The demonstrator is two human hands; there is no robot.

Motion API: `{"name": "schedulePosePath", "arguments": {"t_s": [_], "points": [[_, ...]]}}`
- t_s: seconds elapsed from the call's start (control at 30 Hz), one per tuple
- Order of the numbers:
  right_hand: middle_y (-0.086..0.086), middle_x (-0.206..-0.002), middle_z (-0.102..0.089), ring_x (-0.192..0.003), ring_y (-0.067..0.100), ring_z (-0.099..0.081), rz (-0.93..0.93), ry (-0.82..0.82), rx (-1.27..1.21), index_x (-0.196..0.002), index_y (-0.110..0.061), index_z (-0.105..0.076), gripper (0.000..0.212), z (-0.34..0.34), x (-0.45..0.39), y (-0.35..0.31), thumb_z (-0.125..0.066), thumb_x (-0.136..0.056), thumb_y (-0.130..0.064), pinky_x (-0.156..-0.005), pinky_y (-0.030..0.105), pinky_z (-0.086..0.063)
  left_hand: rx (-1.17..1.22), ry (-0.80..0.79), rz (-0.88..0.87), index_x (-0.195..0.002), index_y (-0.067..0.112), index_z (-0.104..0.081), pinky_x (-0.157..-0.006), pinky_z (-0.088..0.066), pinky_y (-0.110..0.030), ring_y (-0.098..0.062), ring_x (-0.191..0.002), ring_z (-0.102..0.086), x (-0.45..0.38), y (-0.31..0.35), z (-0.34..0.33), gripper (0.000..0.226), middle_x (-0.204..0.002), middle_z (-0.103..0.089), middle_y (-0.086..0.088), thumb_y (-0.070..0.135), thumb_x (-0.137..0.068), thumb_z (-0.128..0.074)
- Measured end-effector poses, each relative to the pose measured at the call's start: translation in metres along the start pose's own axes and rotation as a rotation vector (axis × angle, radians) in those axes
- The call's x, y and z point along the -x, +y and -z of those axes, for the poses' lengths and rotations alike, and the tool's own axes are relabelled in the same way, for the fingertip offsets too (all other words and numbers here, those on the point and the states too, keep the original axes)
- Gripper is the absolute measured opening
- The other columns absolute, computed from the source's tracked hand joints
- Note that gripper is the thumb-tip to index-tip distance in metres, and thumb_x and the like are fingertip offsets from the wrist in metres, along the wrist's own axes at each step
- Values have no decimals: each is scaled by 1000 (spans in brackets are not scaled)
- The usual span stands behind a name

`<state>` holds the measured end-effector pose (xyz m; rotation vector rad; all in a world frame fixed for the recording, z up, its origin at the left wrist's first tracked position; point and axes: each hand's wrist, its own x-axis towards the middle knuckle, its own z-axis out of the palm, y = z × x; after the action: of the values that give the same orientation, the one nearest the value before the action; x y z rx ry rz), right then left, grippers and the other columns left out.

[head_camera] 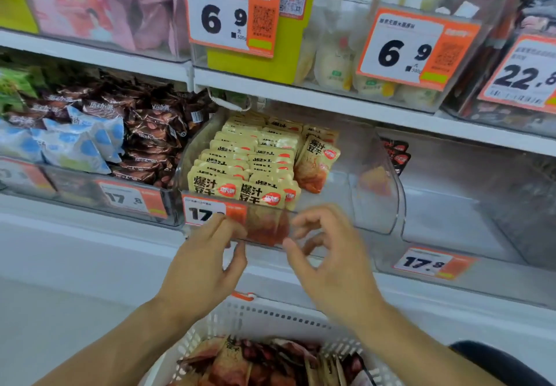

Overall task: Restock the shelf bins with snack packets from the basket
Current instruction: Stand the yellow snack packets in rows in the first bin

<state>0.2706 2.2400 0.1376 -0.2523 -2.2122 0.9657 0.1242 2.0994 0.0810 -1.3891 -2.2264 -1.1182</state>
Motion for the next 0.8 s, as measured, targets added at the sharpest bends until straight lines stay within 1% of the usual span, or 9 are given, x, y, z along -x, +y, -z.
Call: {"name": "schedulePosePath", "arguments": {"t_s": [0.07, 0.13, 0.2, 0.3, 0.4, 0.5, 0.6, 0.73, 0.8], "points": [[-9, -104, -51, -88, 13, -59, -151, -127, -35, -102, -28, -54, 21, -35, 42, 19, -67, -90, -18, -67, 24, -51, -58, -287, 176, -103, 29, -50, -61, -39, -21, -6, -82, -49, 32, -14, -13, 9, -96, -48, 15, 28, -96, -54], [-8, -110, -49, -90, 11, -58, -324, -329, 50, -108, -29, -51, 22, -69, 78, 49, -64, -92, -22, -72, 23, -48, -145, -613, 329, -115, 24, -53, -78, -45, -26, -12, -98, -56, 71, -38, -29, 21, -111, -54, 7, 30, -96, -55], [-3, -113, -54, -92, 13, -59, -397, -528, 166, -113, -22, -54, 25, -96, 106, 79, -64, -90, -24, -79, 26, -47, -205, -831, 469, -126, 20, -52, -94, -47, -34, -20, -115, -56, 112, -60, -36, 37, -126, -55, -1, 33, -92, -57], [3, -110, -54, -98, 23, -55, -481, -817, 263, -109, -18, -54, 25, -114, 143, 109, -62, -87, -29, -87, 36, -49, -193, -914, 676, -131, 17, -52, -99, -45, -36, -26, -122, -55, 164, -71, -40, 46, -131, -55, -5, 38, -90, -51], [9, -127, -46, -111, 30, -54, -590, -1060, 350, -126, -15, -50, 40, -123, 176, 124, -61, -92, -33, -92, 37, -47, -177, -942, 696, -132, 23, -51, -101, -41, -37, -29, -126, -52, 197, -63, -48, 49, -132, -53, -3, 43, -87, -45], [10, -149, -31, -127, 33, -49, -750, -1014, 316, -145, -16, -36, 62, -138, 202, 127, -61, -94, -41, -98, 37, -44, -160, -950, 690, -142, 31, -44, -106, -38, -38, -30, -131, -49, 217, -49, -58, 59, -141, -54, -1, 53, -87, -46], [7, -147, -30, -122, 31, -52, -813, -872, 257, -146, -21, -30, 70, -151, 211, 125, -63, -90, -46, -94, 38, -48, -258, -952, 684, -148, 33, -39, -111, -36, -40, -28, -135, -45, 219, -44, -62, 71, -148, -49, -1, 61, -84, -44], [2, -135, -42, -126, 25, -44, -942, -598, 128, -145, -28, -32, 76, -158, 202, 120, -63, -78, -49, -102, 41, -44, -116, -940, 833, -119, 35, -65, -90, -49, -36, -27, -107, -63, 202, -42, -62, 53, -109, -71, -1, 50, -71, -48], [0, -142, -37, -135, 26, -34, -968, -665, 57, -147, -38, -35, 73, -158, 195, 123, -58, -79, -52, -111, 45, -36, -72, -907, 948, -104, 30, -73, -86, -53, -35, -24, -97, -67, 194, -46, -66, 37, -95, -74, 1, 40, -75, -52]]}}
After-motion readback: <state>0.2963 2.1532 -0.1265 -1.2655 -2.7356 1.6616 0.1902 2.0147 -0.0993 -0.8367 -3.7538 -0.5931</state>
